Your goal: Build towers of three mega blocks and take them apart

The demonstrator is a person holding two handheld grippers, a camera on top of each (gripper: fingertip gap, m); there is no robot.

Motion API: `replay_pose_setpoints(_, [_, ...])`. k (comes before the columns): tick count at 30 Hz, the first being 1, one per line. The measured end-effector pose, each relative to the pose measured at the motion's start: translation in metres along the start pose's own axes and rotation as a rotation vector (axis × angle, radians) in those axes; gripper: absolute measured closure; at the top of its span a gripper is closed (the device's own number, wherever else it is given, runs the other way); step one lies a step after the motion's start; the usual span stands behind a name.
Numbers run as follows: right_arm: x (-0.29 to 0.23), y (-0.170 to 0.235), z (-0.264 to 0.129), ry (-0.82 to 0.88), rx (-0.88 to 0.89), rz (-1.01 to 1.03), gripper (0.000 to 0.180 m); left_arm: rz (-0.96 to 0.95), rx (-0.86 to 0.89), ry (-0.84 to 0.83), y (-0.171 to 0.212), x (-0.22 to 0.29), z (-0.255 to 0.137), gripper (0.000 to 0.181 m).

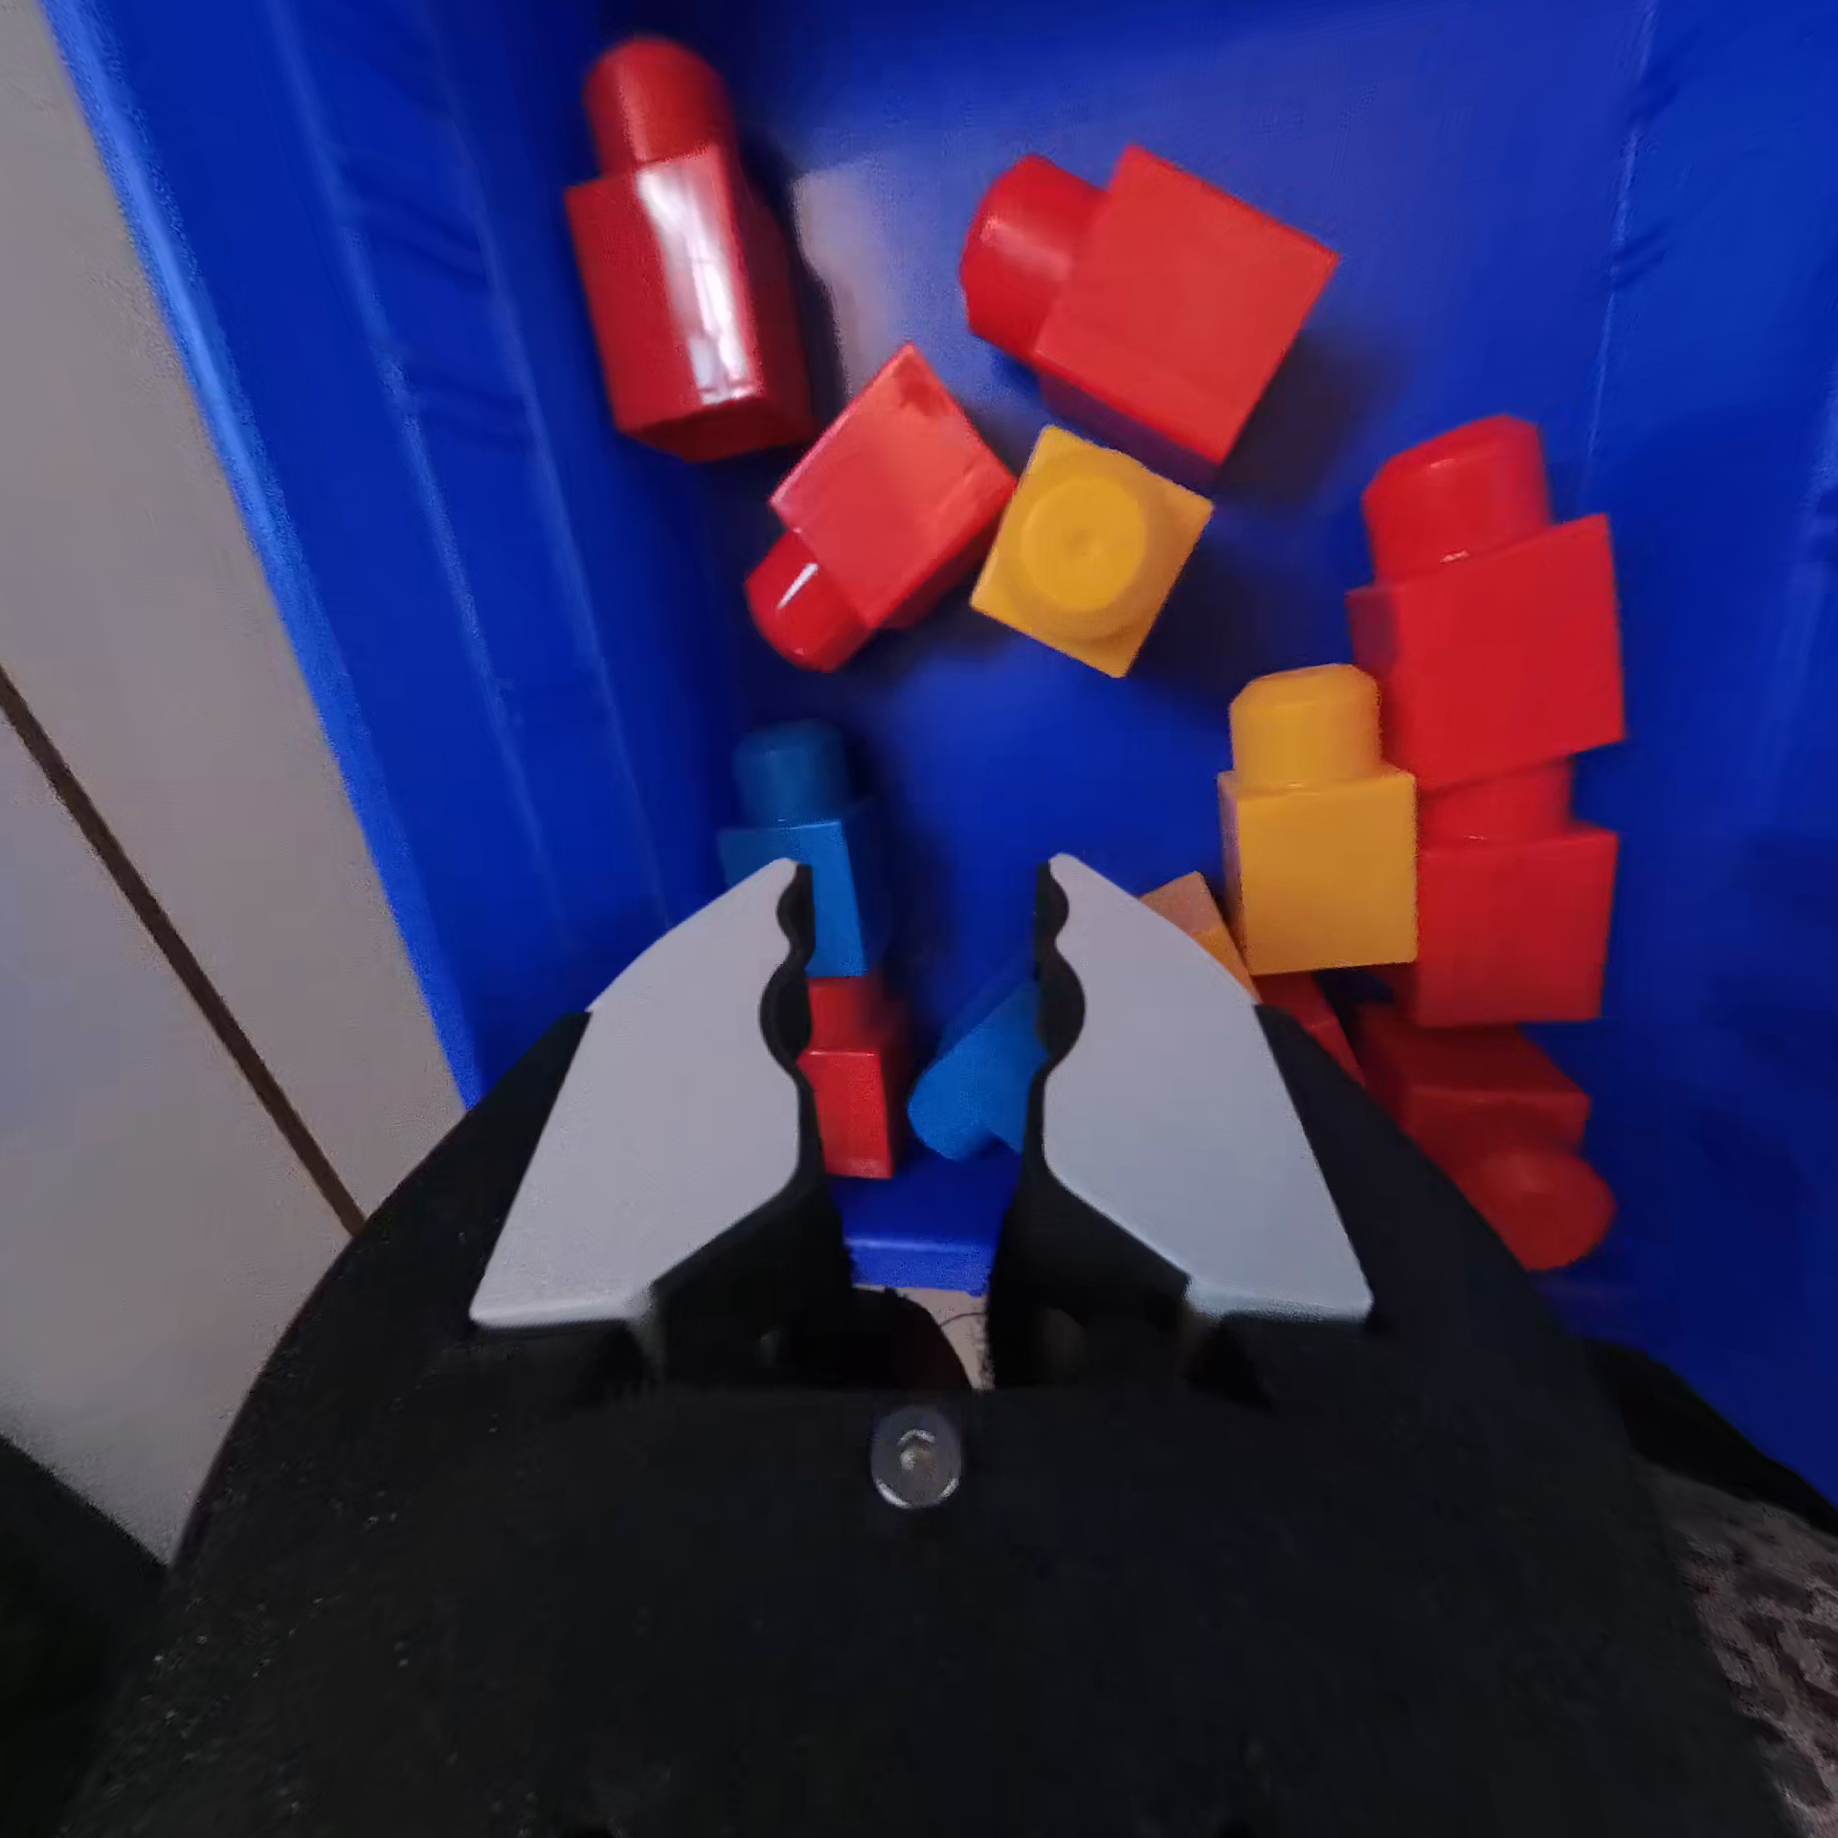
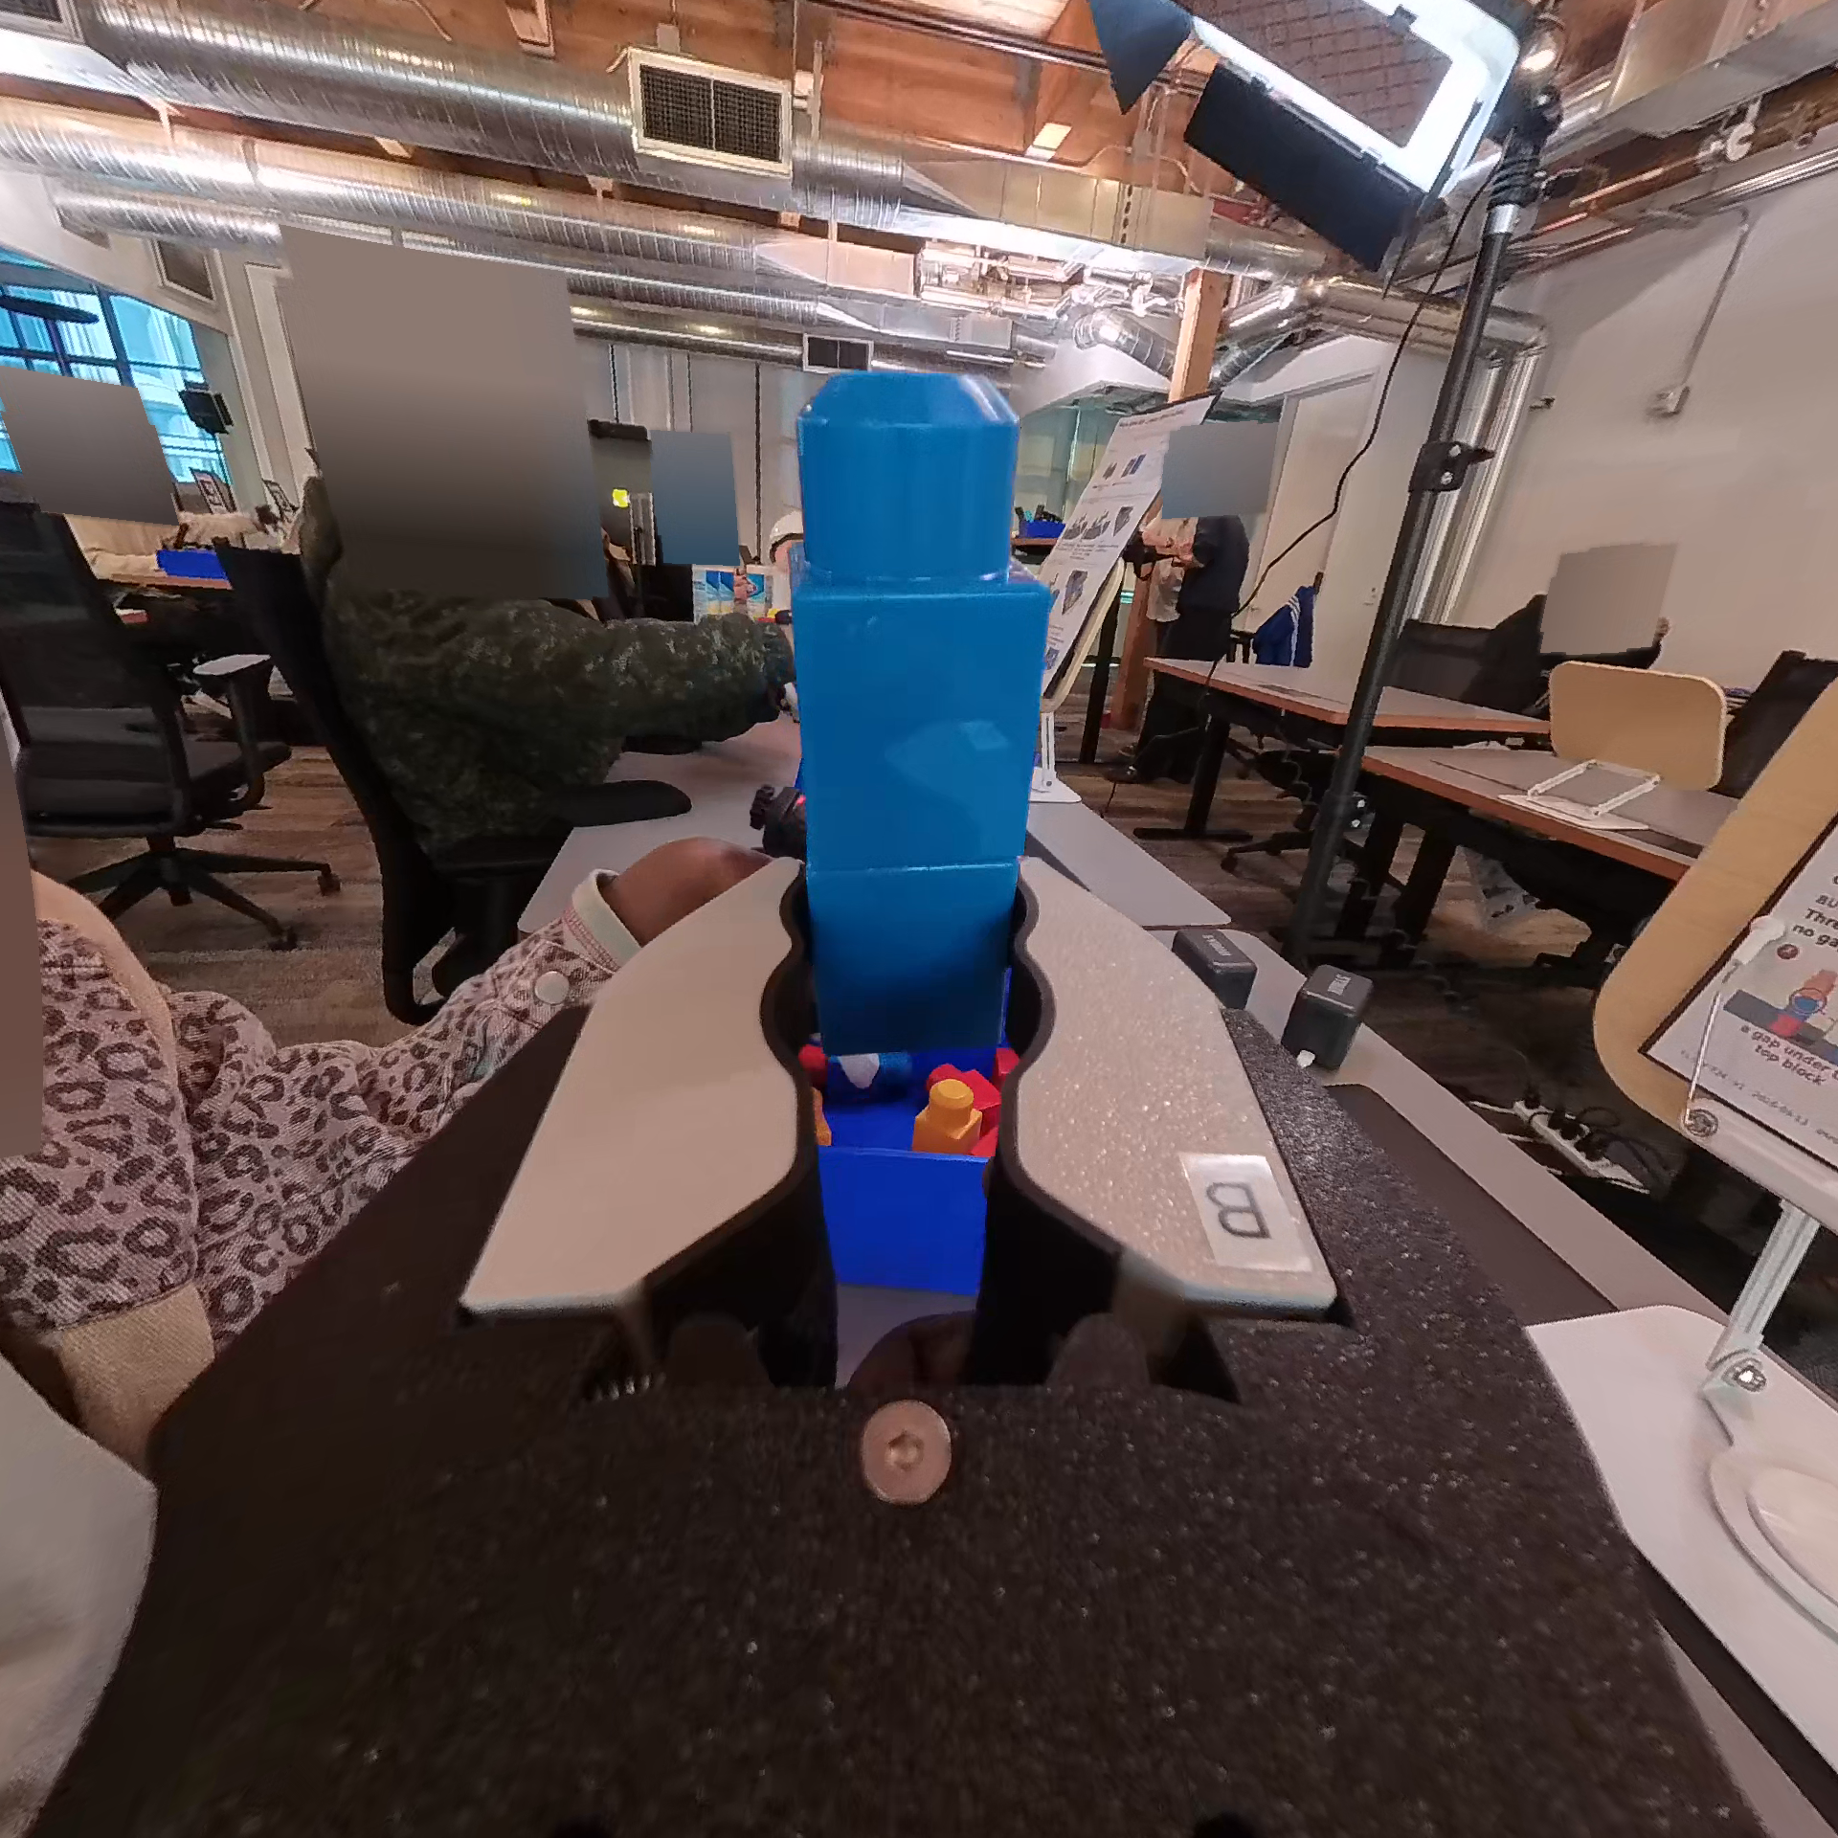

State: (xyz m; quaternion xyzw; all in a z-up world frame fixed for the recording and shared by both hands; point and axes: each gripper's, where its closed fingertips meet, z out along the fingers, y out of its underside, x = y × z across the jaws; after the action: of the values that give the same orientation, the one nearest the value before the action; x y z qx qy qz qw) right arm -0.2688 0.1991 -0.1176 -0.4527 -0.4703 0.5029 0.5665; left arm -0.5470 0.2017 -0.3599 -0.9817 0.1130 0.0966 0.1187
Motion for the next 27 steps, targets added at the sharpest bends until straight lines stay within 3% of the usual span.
replay_pose_setpoints(2, [0.001,-0.002,-0.002,0.004,0.013,0.005,0.144,-0.052,-0.003,-0.036,0.004,-0.010,-0.001,0.135])
replay_pose_setpoints(5, [0.001,-0.004,-0.003,0.003,0.023,0.008,0.144,-0.075,-0.167,-0.084,0.030,-0.022,0.015,0.129])
replay_pose_setpoints(10, [0.001,-0.005,-0.004,0.007,0.024,-0.001,0.144,-0.032,-0.231,-0.091,0.031,-0.019,0.030,0.128])
replay_pose_setpoints(13, [0.002,-0.005,-0.005,0.010,0.026,0.001,0.144,0.011,-0.115,0.054,0.015,0.007,0.021,0.147])
replay_pose_setpoints(16, [0.004,-0.006,-0.006,0.014,0.031,0.005,0.144,-0.017,-0.052,-0.050,0.005,-0.008,0.009,0.130])
replay_pose_setpoints(20, [0.004,-0.006,-0.007,0.015,0.032,0.004,0.144,-0.046,-0.015,0.017,-0.007,0.000,0.021,0.113])
replay_pose_setpoints(23, [0.005,-0.004,-0.005,0.019,0.021,-0.001,0.144,-0.044,-0.035,0.042,-0.010,0.004,0.036,0.121])
replay_pose_setpoints(25, [0.005,-0.003,-0.004,0.019,0.015,-0.002,0.144,-0.015,-0.078,0.027,-0.006,0.002,0.048,0.144])
replay_pose_setpoints(27, [0.004,-0.001,-0.003,0.011,0.010,0.002,0.144,0.014,-0.008,0.075,-0.014,0.007,0.048,0.144])
